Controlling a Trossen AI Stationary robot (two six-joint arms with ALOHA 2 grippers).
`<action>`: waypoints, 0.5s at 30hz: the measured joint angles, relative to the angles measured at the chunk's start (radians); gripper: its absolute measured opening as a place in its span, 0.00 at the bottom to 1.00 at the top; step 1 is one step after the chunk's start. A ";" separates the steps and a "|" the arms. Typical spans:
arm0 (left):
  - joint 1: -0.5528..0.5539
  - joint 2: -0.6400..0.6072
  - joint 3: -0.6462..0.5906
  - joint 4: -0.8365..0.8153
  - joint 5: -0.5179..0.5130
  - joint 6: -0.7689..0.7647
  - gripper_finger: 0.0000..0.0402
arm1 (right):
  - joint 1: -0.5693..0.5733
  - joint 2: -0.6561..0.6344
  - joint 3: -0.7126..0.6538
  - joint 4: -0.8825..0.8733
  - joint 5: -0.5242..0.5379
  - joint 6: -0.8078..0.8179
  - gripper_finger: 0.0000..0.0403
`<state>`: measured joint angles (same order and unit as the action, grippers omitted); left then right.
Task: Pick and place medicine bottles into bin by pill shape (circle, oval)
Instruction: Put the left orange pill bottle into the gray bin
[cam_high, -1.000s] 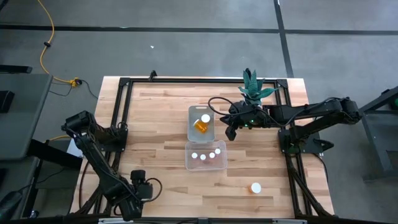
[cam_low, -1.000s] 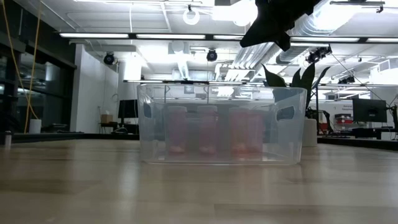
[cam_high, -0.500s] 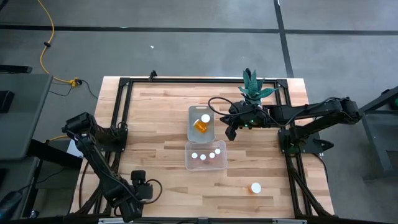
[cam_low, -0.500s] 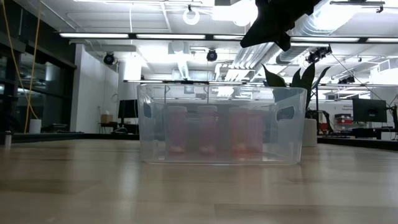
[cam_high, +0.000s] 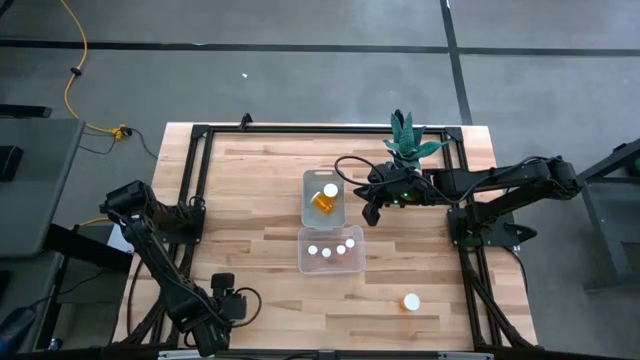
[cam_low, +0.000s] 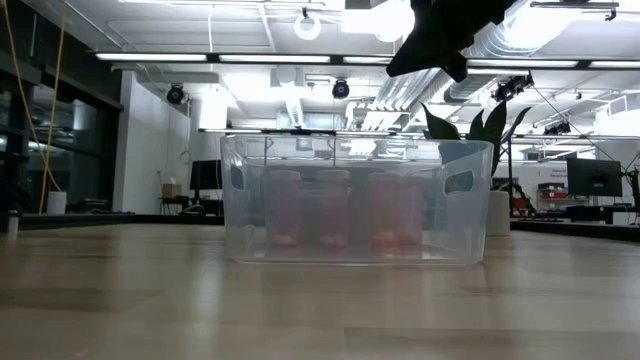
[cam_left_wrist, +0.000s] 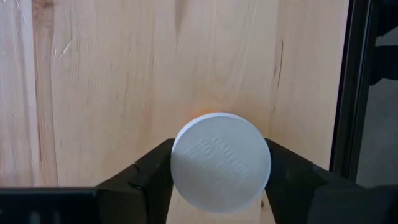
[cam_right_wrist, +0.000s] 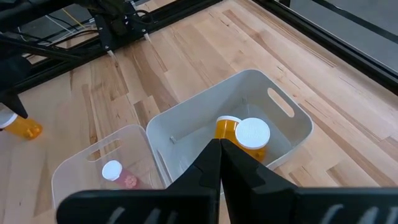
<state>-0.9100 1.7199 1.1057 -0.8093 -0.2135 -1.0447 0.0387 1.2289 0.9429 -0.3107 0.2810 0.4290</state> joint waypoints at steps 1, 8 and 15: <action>0.000 0.000 0.000 0.000 0.000 0.000 0.46 | 0.000 0.000 0.000 0.000 0.000 0.000 0.00; 0.023 -0.061 0.000 -0.057 -0.002 0.037 0.53 | 0.000 0.000 0.000 0.000 0.000 0.000 0.00; 0.166 -0.310 0.000 -0.326 -0.139 0.158 0.50 | 0.000 0.000 0.000 0.000 0.000 0.005 0.00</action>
<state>-0.7436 1.4101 1.1057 -1.1349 -0.3526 -0.8872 0.0389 1.2289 0.9430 -0.3107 0.2810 0.4338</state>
